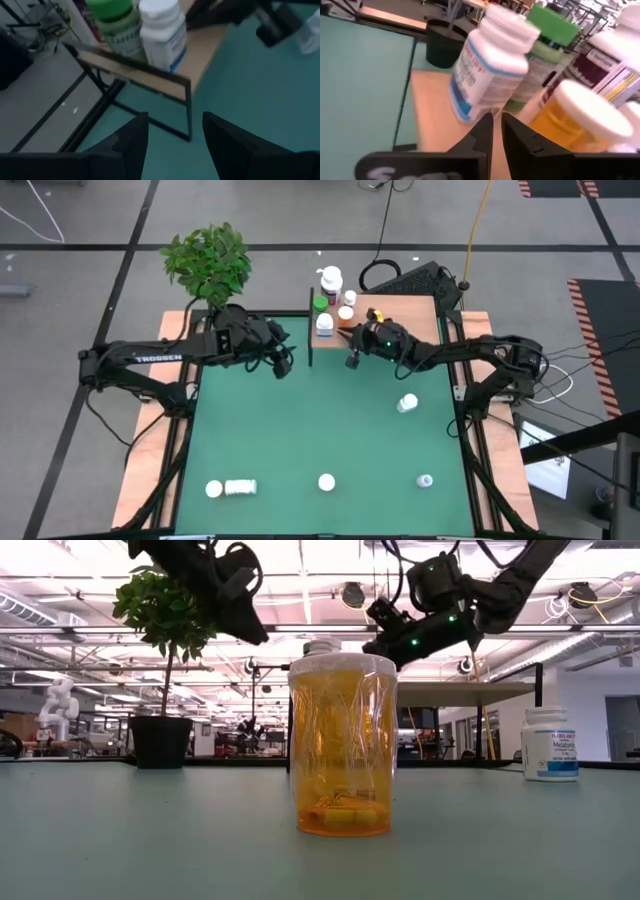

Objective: Pick and place medicine bottles onto shelf by color
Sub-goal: Put the top orange medicine bottle on the shelf, then adjust the medicine bottles on the shelf

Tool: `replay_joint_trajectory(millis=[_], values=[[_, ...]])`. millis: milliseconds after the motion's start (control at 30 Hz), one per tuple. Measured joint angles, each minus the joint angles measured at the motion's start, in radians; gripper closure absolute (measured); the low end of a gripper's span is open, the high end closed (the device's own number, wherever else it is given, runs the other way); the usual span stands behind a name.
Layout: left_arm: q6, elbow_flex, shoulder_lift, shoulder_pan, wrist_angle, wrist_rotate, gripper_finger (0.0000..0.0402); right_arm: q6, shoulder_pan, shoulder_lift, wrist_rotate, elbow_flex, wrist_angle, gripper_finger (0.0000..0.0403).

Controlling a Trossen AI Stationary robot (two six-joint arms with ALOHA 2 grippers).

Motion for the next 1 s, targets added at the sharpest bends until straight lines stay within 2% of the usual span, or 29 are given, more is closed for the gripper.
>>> replay_joint_trajectory(millis=[567,800,900,1000], values=[[0.003,-0.008,0.0,0.001,0.011,-0.001,0.0213,-0.002,-0.083,-0.005,-0.004,0.0,0.015,0.0374],[-0.009,-0.048,0.0,-0.022,0.036,-0.007,0.0213,0.012,-0.045,-0.127,-0.09,0.0,-0.065,0.0374],[-0.008,-0.091,0.0,-0.035,0.098,-0.029,0.0214,-0.051,-0.045,-0.179,-0.081,0.045,-0.143,0.0374],[-0.008,-0.138,0.0,-0.037,0.156,-0.03,0.0215,-0.105,-0.081,-0.193,-0.057,0.154,-0.246,0.0374]])
